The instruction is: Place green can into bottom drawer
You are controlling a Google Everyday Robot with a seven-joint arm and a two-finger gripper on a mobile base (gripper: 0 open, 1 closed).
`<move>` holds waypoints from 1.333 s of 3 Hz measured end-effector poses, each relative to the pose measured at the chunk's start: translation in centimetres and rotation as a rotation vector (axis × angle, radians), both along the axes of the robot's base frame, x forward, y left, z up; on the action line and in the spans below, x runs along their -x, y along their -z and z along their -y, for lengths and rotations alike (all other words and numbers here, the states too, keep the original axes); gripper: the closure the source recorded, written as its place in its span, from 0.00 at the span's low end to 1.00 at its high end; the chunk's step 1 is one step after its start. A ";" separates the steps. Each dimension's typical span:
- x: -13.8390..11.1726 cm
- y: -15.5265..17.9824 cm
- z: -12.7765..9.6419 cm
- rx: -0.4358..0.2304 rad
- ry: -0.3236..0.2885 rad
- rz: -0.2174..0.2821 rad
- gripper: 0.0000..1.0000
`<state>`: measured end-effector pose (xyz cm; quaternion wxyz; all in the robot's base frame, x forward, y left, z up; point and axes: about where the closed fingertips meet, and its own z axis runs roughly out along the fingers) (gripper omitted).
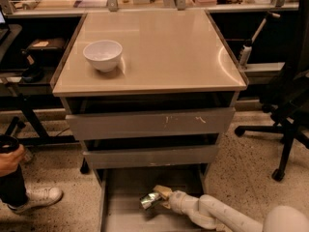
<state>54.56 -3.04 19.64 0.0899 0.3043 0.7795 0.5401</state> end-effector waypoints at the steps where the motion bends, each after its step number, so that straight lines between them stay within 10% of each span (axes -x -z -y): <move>1: -0.3 2.0 0.7 -0.015 0.046 -0.030 1.00; 4: 0.9 6.6 1.3 0.072 0.040 -0.126 1.00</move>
Offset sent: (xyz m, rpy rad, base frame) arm 0.0059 -0.0212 -0.0510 -0.0020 0.0727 -0.0917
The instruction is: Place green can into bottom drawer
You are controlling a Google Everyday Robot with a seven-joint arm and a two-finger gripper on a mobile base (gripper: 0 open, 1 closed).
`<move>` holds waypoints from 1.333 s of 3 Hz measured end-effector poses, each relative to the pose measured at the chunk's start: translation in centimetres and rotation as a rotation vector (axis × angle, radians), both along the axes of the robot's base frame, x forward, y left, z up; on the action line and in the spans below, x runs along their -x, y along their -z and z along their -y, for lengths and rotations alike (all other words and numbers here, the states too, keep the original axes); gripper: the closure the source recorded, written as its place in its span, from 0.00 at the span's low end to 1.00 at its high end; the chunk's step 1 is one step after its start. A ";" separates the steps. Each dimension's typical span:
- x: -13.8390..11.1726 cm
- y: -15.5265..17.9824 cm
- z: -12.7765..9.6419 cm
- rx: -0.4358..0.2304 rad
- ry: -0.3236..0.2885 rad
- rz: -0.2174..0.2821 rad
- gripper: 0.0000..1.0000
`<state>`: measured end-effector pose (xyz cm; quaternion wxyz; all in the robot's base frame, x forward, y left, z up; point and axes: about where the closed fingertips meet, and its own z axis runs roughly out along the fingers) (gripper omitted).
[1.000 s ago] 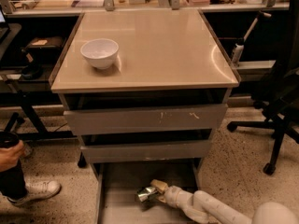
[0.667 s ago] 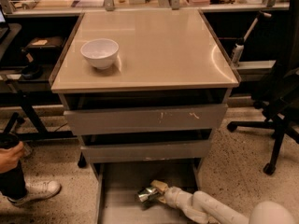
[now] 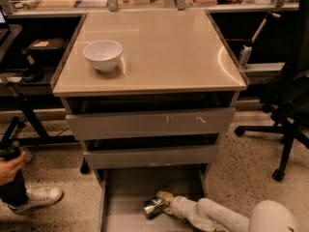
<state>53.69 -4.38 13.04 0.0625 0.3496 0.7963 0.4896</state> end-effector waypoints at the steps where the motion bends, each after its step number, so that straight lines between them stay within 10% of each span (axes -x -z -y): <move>1: 0.0 0.0 0.0 0.000 0.000 -0.001 1.00; 4: 0.0 0.0 0.0 0.000 0.000 -0.001 0.36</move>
Offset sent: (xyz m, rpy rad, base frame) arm -0.0002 -0.0001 -0.0003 -0.0004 0.0006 0.0003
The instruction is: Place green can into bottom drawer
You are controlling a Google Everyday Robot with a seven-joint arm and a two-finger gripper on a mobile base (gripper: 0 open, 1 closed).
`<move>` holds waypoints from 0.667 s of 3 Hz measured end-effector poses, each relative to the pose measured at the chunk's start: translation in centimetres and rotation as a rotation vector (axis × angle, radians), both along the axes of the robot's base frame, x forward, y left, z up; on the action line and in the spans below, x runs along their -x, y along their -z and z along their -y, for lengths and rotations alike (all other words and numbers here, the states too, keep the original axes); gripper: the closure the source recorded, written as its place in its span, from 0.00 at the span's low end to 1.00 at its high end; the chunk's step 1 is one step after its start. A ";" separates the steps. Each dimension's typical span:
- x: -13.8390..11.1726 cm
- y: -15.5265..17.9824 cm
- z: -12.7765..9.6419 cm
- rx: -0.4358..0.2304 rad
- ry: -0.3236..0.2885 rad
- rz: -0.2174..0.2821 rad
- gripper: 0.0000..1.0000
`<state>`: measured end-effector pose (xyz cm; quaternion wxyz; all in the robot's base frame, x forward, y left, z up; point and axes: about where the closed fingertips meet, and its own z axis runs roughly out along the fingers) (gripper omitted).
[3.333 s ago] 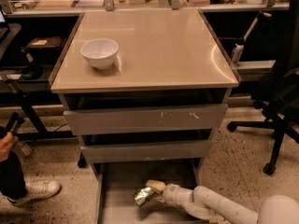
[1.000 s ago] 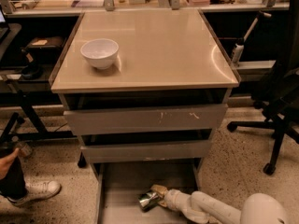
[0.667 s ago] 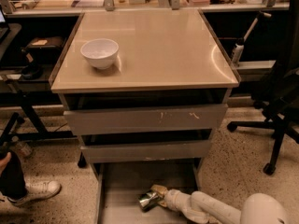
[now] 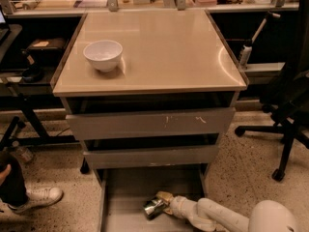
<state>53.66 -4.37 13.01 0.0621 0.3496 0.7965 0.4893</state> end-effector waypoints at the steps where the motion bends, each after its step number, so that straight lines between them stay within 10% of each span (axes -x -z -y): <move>1: 0.0 0.0 0.0 0.000 0.000 0.000 0.12; 2: 0.0 0.0 0.0 0.000 0.000 0.000 0.00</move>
Offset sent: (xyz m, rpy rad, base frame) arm 0.0000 0.0000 0.0000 0.0000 0.0000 0.0000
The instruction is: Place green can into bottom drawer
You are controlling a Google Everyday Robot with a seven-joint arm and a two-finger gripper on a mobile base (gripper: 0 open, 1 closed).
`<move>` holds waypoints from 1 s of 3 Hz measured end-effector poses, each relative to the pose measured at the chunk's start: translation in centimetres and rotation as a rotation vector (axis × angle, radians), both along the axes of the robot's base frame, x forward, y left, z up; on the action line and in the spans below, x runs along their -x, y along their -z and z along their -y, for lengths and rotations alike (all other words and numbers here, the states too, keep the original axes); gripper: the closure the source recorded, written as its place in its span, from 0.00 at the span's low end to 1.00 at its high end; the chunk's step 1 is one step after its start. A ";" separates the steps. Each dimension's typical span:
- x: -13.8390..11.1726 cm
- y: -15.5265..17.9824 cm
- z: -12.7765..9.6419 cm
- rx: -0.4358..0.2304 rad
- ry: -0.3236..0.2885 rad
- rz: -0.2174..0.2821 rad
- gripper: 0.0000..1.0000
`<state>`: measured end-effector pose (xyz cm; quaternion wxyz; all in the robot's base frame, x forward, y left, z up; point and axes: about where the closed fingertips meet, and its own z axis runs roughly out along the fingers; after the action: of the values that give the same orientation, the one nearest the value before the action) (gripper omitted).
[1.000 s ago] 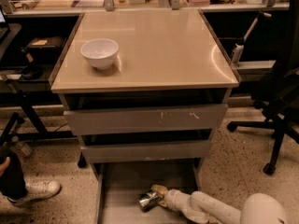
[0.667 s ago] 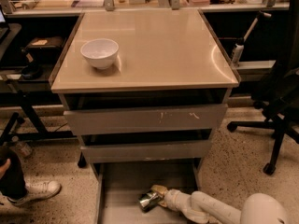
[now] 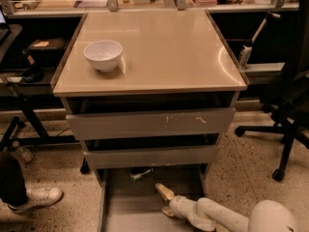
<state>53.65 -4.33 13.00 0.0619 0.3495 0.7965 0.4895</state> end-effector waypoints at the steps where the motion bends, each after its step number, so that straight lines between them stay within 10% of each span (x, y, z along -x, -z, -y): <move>1: 0.0 0.0 0.0 0.000 0.000 0.000 0.00; 3: 0.0 -1.3 0.0 0.000 0.000 0.000 0.00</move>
Offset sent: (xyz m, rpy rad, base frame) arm -0.0290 -0.0290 0.0946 -0.0177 -0.1562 -0.0755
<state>53.65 -4.33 14.35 0.0619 0.3495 0.7965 0.4895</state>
